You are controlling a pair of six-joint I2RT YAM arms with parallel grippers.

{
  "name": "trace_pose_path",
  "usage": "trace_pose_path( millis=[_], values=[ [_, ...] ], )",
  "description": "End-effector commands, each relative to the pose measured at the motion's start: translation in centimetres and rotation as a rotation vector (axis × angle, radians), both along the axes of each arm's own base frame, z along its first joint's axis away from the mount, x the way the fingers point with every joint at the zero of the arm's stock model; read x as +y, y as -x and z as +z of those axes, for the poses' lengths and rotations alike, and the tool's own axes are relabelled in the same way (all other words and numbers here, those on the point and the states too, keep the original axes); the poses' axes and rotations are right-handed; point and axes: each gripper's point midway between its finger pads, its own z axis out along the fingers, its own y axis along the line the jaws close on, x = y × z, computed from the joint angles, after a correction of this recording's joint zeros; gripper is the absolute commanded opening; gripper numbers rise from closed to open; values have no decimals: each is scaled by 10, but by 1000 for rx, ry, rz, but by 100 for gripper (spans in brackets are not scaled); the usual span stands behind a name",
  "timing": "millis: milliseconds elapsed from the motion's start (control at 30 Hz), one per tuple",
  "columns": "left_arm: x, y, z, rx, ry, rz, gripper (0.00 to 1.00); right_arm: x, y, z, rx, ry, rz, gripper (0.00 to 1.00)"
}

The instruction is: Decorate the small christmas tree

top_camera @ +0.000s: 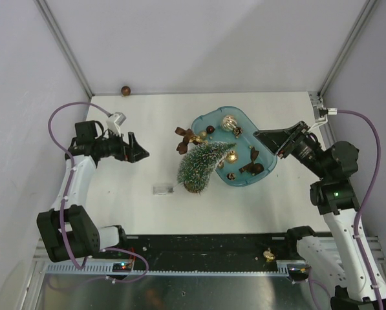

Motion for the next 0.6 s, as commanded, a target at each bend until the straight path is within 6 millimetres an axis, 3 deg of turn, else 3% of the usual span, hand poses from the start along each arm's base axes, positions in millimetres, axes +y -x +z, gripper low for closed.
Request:
trace_pose_path(
  millis=[0,333,567],
  values=[
    [-5,5,12,-61,-7,-34,100,-26,-24,-49,156,153,-208,38],
    [-10,10,31,-113,13,-51,100,-40,-36,-102,309,297,-331,36],
    [-18,14,47,-141,47,-81,100,-40,-54,-135,388,366,-387,46]
  ],
)
